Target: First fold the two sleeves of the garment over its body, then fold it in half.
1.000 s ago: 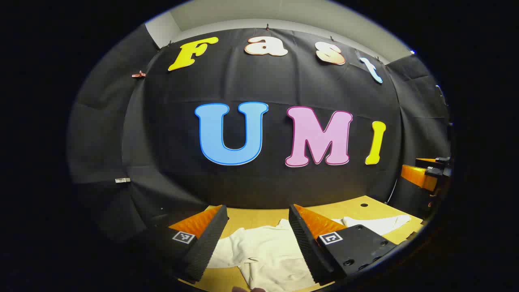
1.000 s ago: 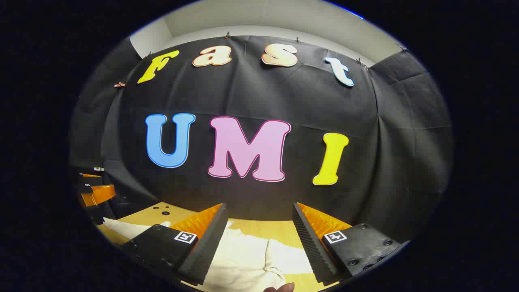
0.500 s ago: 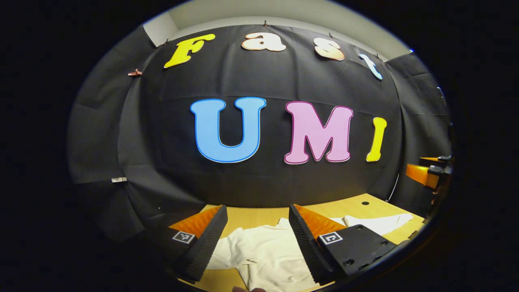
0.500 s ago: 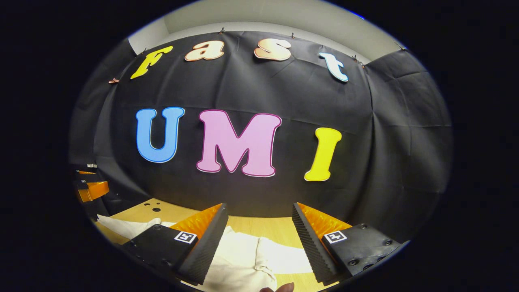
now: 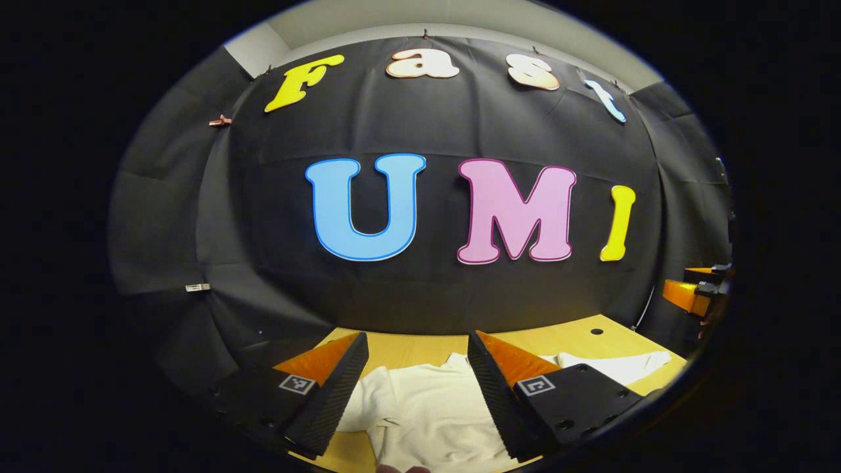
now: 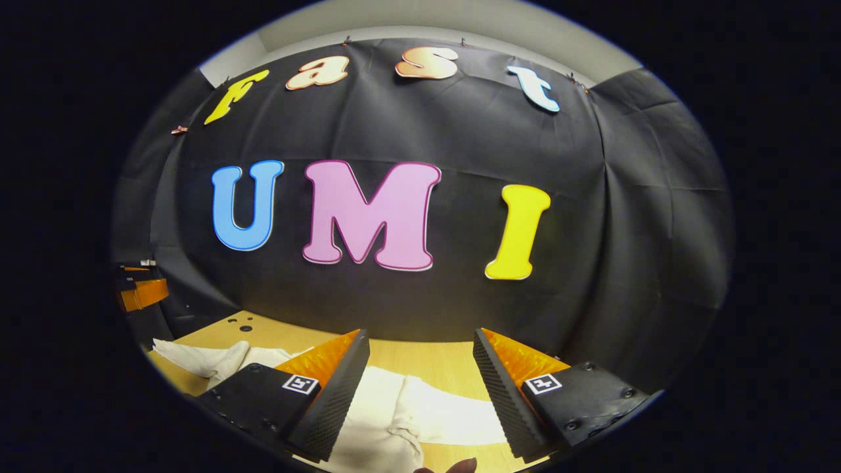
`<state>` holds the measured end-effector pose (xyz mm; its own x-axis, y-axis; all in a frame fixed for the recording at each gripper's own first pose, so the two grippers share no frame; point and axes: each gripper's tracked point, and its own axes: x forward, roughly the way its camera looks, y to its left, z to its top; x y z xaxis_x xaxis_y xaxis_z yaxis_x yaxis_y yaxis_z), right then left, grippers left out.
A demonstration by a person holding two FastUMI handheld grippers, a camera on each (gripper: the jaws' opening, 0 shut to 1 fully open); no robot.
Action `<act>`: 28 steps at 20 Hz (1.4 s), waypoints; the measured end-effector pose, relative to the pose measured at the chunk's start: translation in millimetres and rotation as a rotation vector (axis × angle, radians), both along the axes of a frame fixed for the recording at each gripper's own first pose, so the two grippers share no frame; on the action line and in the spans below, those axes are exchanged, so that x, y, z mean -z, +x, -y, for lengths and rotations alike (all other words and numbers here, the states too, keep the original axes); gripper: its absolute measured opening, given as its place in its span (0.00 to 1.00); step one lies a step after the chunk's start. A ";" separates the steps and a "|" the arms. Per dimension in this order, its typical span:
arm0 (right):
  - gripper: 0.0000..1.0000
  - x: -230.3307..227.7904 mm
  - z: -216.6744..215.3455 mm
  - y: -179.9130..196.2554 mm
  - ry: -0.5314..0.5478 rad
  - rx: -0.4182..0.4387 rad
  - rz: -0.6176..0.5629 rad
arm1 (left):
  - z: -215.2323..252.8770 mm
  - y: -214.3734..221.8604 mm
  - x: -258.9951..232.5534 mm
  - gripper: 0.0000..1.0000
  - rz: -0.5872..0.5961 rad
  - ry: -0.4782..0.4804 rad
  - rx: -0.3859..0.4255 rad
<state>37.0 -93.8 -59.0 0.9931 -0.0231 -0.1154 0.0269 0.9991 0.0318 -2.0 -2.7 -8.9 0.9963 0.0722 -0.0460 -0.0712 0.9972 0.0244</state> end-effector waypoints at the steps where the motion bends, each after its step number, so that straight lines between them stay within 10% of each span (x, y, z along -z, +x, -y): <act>1: 0.98 14.4 24.1 7.0 0.009 0.030 -0.033 | 0.6 -1.5 2.2 0.95 -0.011 -0.005 -0.013; 12: 0.98 227.0 232.7 4.5 0.014 0.246 -0.443 | 8.0 -8.9 17.6 0.95 -0.086 0.008 -0.048; 25: 0.96 355.4 238.7 -0.3 0.172 0.291 -0.715 | -3.1 -17.8 25.3 0.96 -0.149 0.039 -0.088; 26: 0.90 356.7 235.2 1.2 0.181 0.262 -0.706 | -5.0 -17.2 24.9 0.97 -0.148 0.041 -0.088; 28: 0.20 357.9 235.2 2.9 0.170 0.270 -0.717 | -8.8 -18.4 25.8 0.97 -0.151 0.042 -0.094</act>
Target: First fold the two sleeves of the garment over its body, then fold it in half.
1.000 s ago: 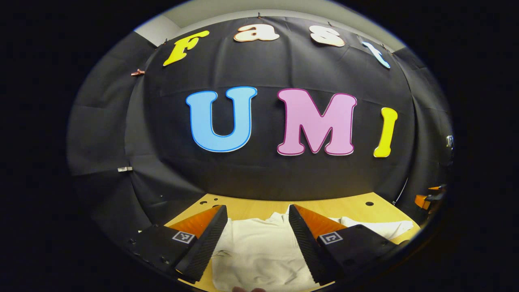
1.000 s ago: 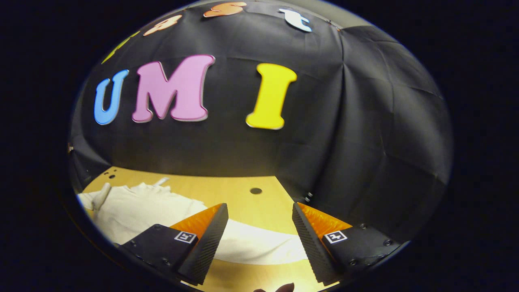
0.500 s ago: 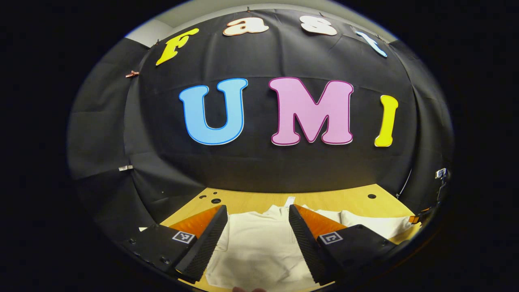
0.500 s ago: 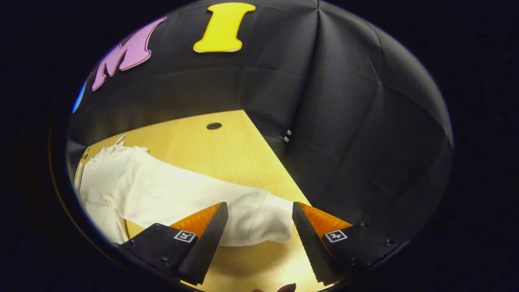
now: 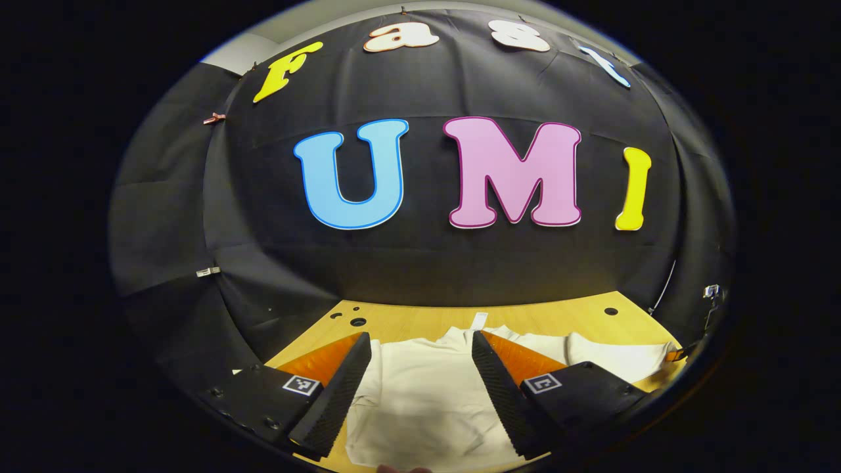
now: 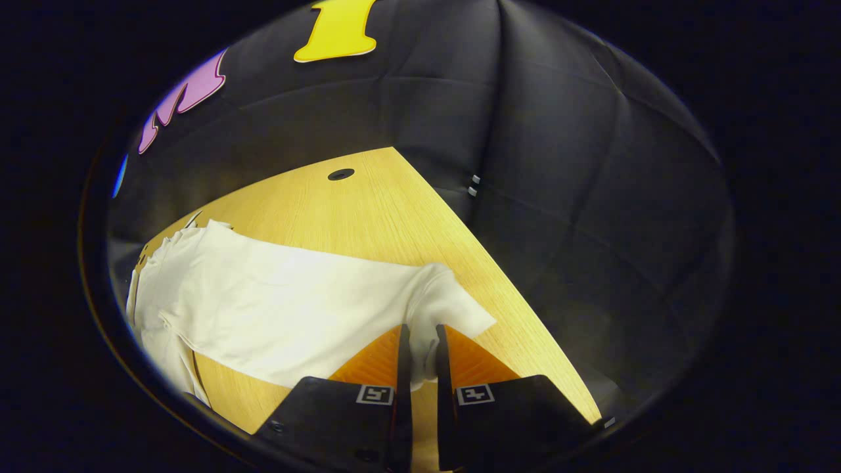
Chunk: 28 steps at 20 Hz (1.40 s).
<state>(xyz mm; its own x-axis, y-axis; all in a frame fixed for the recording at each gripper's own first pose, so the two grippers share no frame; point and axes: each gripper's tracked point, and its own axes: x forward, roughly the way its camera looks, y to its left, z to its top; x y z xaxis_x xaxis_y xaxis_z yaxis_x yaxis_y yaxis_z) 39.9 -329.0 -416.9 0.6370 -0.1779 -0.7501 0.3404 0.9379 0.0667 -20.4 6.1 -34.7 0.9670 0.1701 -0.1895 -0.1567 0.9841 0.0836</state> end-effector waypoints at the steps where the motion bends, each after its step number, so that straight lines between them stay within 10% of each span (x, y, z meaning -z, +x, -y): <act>1: 0.16 -1.7 -1.4 0.5 -0.009 -0.008 -0.010 | -0.9 -0.6 0.3 0.97 -0.003 -0.009 -0.001; 18: 0.16 -210.4 -111.6 -33.8 -0.225 0.073 0.310 | -5.3 2.9 1.6 0.97 0.019 -0.104 0.110; 28: 0.16 -293.3 -288.4 10.5 -0.158 -0.118 0.500 | -12.9 -1.1 3.7 0.94 0.013 -0.145 0.116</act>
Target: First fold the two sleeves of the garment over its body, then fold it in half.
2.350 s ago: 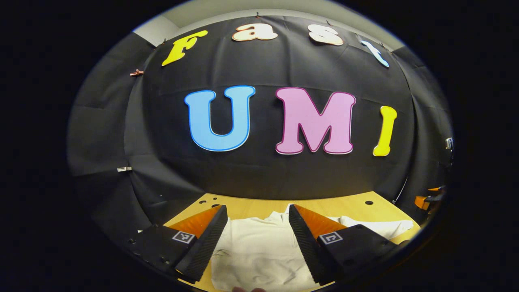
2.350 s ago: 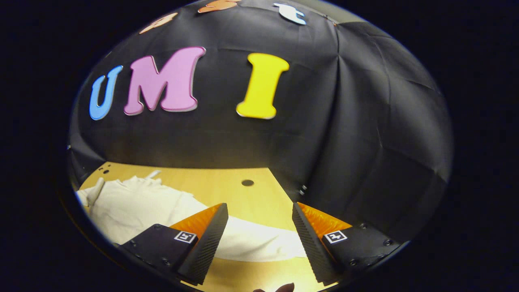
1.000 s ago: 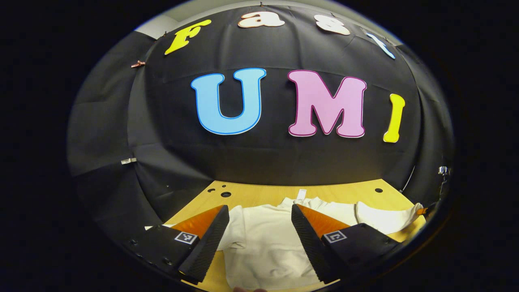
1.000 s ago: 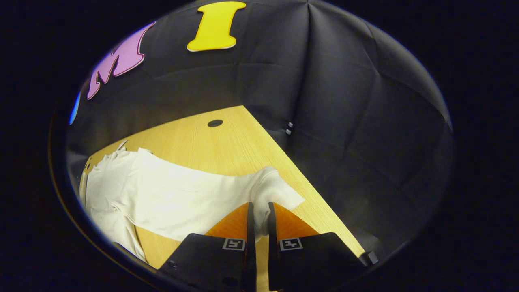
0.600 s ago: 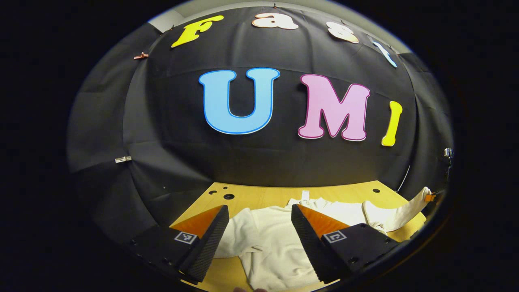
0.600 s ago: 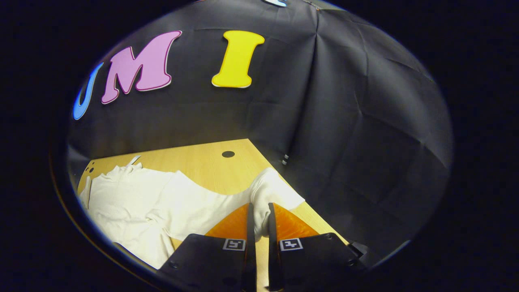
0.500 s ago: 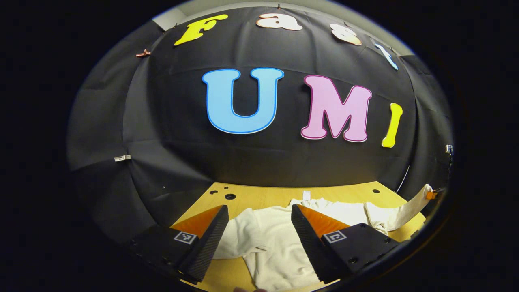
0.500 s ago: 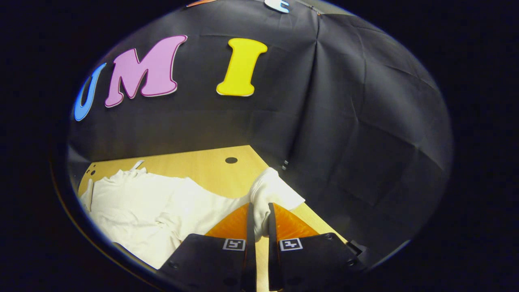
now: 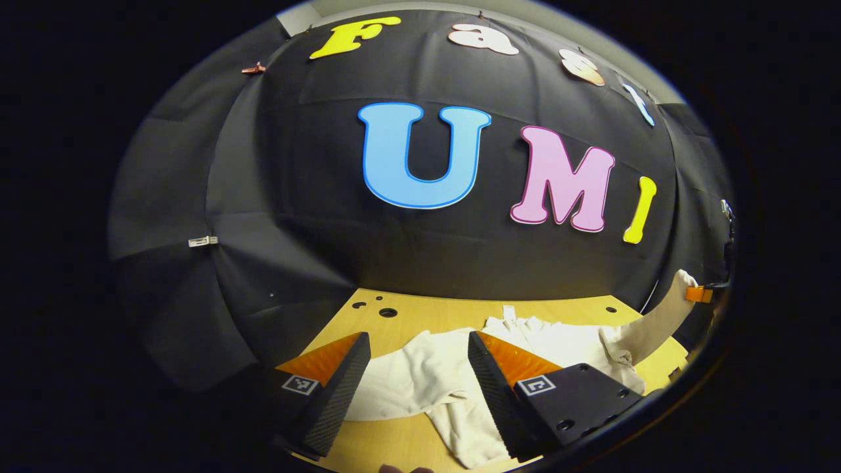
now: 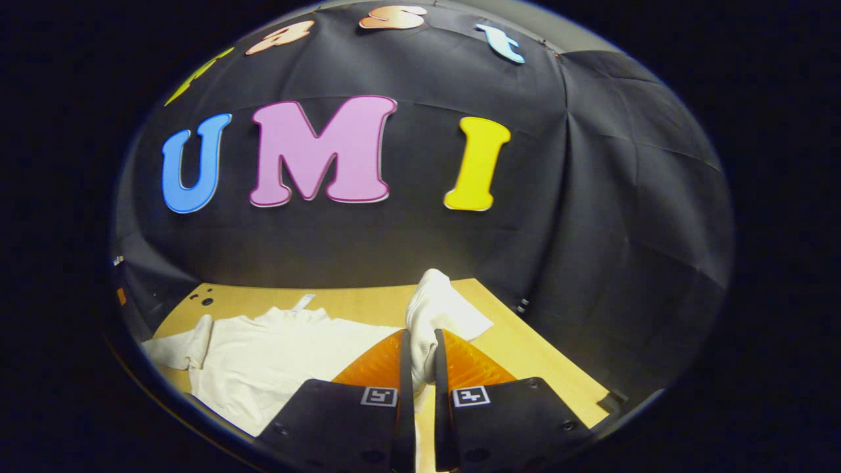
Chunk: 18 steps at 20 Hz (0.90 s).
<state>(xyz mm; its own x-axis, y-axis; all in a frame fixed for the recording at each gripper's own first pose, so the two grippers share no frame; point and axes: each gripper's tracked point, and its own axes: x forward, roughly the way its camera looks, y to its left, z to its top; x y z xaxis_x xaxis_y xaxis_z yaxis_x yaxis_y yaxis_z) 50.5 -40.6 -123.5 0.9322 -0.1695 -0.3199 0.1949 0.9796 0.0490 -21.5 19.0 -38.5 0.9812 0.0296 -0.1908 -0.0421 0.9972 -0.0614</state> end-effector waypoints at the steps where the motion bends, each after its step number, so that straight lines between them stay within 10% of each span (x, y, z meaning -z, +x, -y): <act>1: 0.16 -3.4 -16.9 6.5 0.004 -0.025 0.010 | -1.4 -0.8 0.7 0.94 -0.003 -0.001 -0.006; 18: 0.16 85.1 -277.3 81.7 0.071 -0.406 -0.119 | -37.8 -13.1 17.0 0.94 -0.085 -0.024 -0.151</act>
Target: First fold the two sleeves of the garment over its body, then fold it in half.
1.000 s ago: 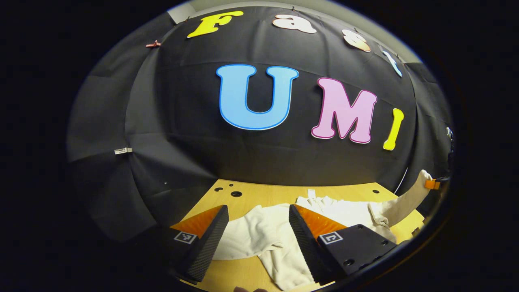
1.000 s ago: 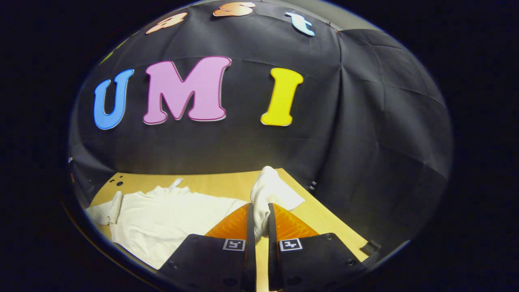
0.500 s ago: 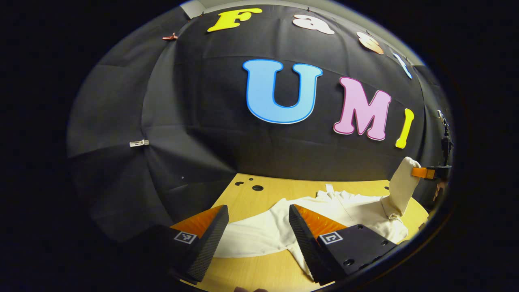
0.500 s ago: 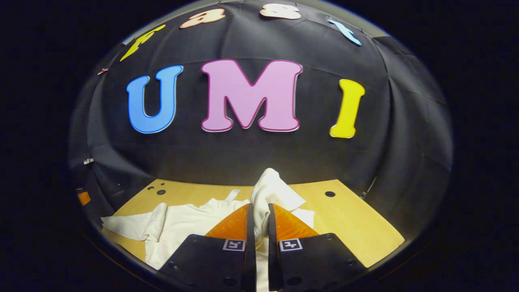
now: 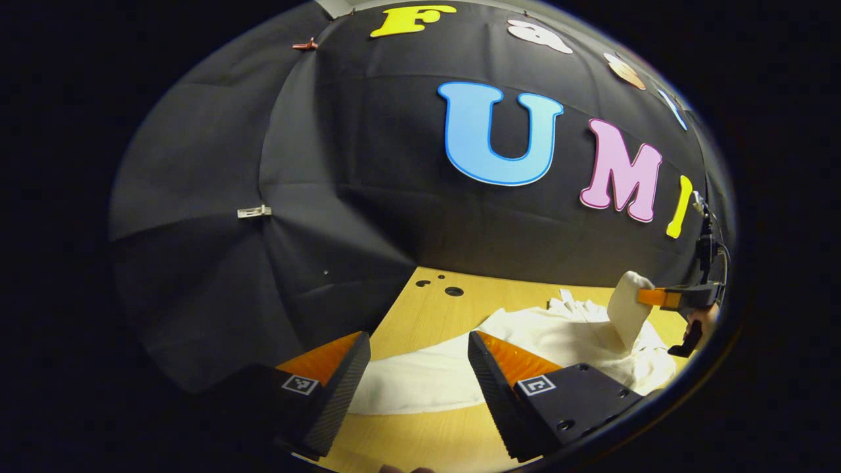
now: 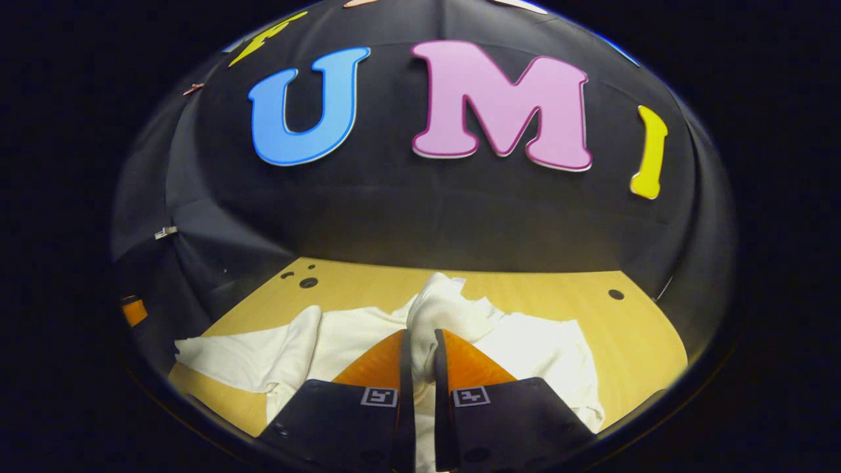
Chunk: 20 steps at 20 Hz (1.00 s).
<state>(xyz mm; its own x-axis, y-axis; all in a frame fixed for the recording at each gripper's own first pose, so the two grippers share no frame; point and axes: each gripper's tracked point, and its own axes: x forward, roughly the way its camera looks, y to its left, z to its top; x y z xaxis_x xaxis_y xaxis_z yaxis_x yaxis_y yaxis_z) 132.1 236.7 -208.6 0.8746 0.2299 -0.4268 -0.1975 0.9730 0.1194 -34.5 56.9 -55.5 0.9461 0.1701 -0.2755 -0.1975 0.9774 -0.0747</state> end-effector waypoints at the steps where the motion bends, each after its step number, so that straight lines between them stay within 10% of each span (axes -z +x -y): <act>1: 0.16 13.7 -14.2 1.3 -0.009 -0.019 -0.027 | -1.5 -1.0 1.8 0.91 -0.004 0.001 -0.009; 9: 0.23 98.1 -81.1 -18.4 -0.029 -0.151 -0.258 | -13.7 -12.6 15.9 0.91 -0.079 0.002 -0.070; 20: 0.36 60.6 -109.6 -61.8 0.157 -0.291 -0.273 | -24.9 -23.6 32.8 0.94 -0.157 0.025 -0.126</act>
